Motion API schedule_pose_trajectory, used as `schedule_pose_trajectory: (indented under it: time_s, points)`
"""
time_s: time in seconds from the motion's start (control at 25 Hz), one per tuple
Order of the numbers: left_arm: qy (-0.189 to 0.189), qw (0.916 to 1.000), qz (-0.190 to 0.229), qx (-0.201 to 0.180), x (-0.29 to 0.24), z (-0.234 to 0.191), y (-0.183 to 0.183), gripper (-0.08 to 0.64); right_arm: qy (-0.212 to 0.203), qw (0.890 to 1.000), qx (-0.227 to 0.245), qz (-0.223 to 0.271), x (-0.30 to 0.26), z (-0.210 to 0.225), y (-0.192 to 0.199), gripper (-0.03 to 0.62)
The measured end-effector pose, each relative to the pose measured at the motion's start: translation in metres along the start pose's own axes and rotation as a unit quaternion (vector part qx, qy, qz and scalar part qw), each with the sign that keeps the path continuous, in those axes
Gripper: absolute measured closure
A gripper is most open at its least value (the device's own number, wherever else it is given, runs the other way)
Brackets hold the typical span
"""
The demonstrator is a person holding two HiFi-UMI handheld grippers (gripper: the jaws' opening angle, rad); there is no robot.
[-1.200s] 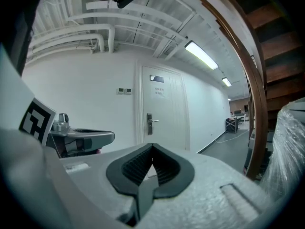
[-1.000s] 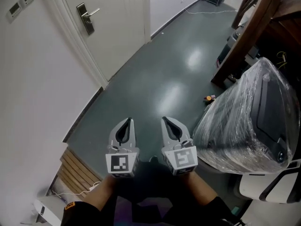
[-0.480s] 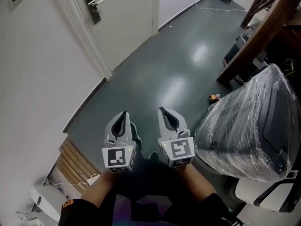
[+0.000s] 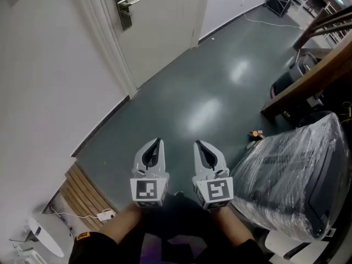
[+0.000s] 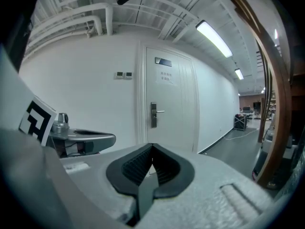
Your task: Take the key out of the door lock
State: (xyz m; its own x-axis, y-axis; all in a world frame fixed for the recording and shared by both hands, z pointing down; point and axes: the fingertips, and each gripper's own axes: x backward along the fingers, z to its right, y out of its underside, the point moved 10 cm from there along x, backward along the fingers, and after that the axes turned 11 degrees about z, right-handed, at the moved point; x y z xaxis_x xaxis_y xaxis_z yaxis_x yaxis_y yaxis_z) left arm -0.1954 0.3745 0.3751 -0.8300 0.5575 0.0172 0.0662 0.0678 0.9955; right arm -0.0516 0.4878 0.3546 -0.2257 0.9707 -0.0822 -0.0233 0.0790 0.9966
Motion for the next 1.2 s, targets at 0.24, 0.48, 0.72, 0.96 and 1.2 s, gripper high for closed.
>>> schedule_pose_trajectory:
  time_s: [0.24, 0.48, 0.72, 0.96, 1.2]
  points:
    - [-0.008, 0.9999, -0.001, 0.010, -0.058, -0.057, -0.007, 0.541, -0.008, 1.000, 0.003, -0.006, -0.084, -0.003, -0.013, 0.600]
    - [-0.019, 0.9997, 0.004, 0.012, -0.104, -0.107, -0.015, 0.541, -0.030, 0.999, 0.005, -0.012, -0.158, -0.009, -0.019, 0.600]
    - [-0.046, 0.9987, 0.023, 0.001, -0.128, -0.161, -0.028, 0.541, -0.055, 0.998, -0.002, 0.010, -0.222, -0.022, -0.034, 0.600]
    - [-0.085, 0.9958, 0.034, -0.011, -0.146, -0.198, -0.038, 0.541, -0.083, 0.996, -0.003, 0.029, -0.265, -0.024, -0.046, 0.600]
    - [-0.124, 0.9914, 0.036, -0.022, -0.181, -0.227, -0.034, 0.541, -0.124, 0.992, -0.012, 0.026, -0.328, -0.013, -0.041, 0.600]
